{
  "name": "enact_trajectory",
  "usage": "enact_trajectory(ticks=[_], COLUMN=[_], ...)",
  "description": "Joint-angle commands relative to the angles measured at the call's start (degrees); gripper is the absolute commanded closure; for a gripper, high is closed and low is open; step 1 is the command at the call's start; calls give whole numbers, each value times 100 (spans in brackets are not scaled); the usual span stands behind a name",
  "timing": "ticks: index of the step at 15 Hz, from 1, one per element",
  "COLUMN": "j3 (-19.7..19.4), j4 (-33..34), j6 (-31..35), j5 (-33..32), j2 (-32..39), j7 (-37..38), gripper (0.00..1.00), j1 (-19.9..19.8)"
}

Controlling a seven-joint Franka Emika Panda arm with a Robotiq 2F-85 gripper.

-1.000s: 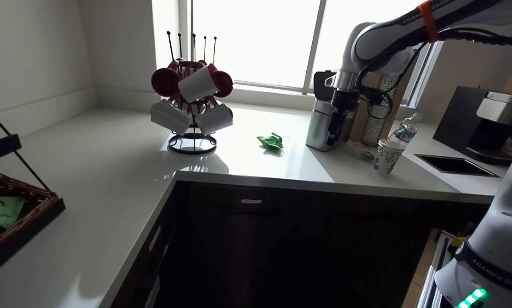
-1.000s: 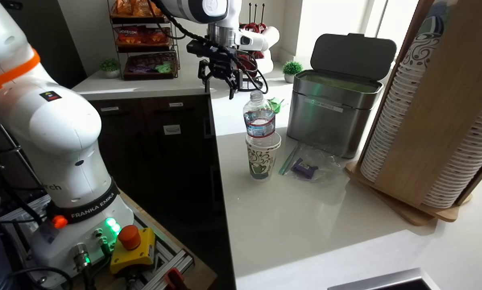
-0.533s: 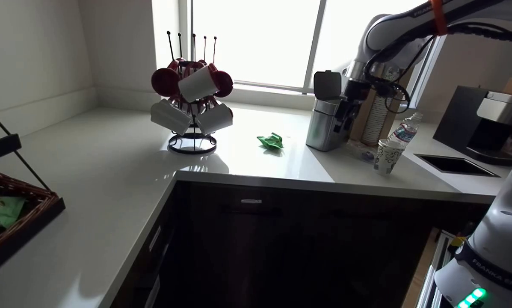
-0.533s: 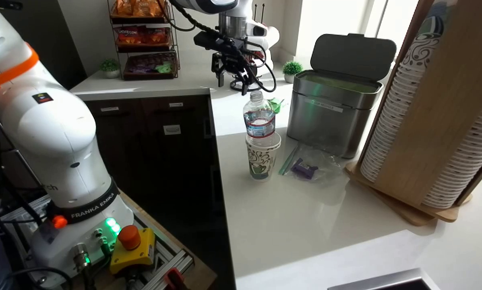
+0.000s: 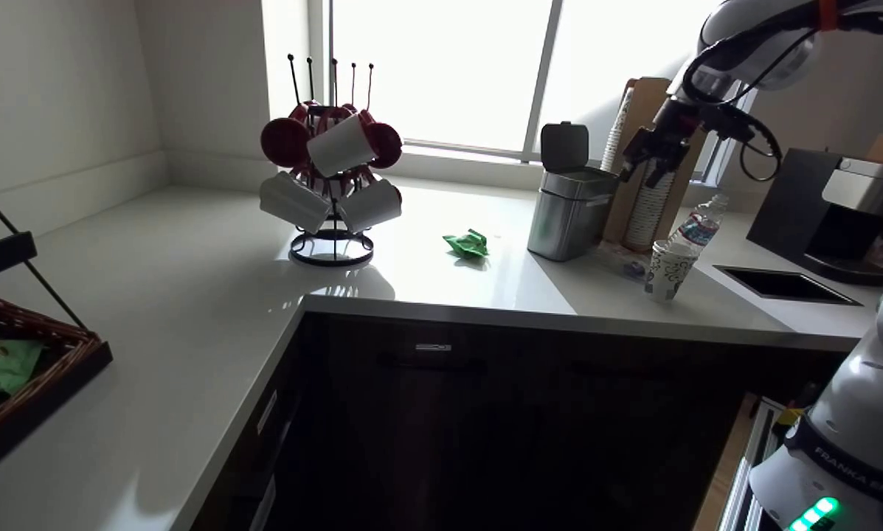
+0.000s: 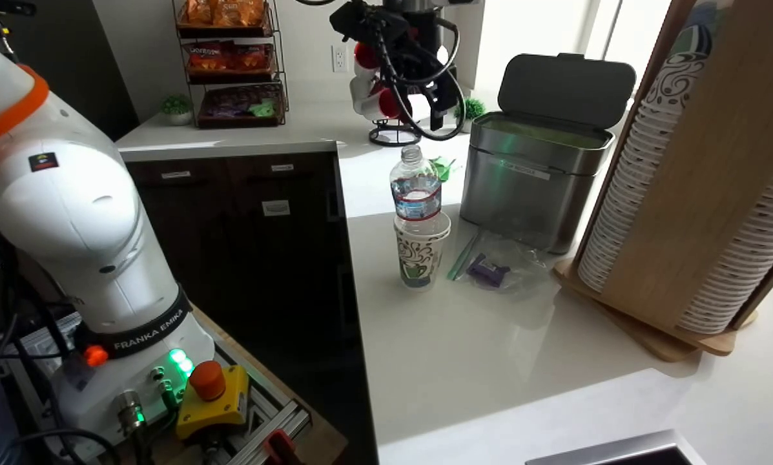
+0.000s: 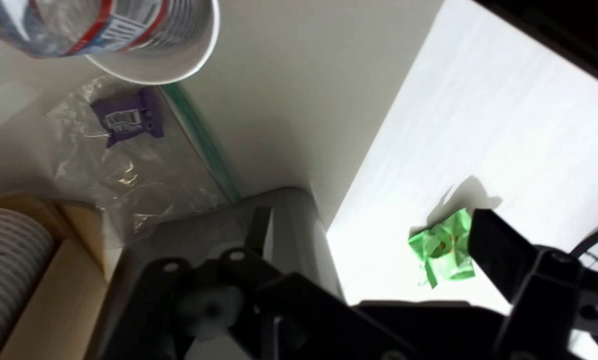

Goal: Put the bottle in the bin and close the lid of the bin

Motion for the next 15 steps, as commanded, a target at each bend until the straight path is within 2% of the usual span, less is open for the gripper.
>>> enact_trajectory(ticks=[1, 5, 6, 12, 15], j3=[-64, -177, -185, -233, -522], j4=[59, 187, 189, 200, 395], j6=[308, 475, 349, 355, 169], j5=[-84, -263, -152, -193, 76], j2=[-155, -19, -87, -58, 310], j7=[601, 1093, 824, 958, 912], gripper=[0, 0, 0, 0, 0], j1=[-310, -715, -538, -667, -676])
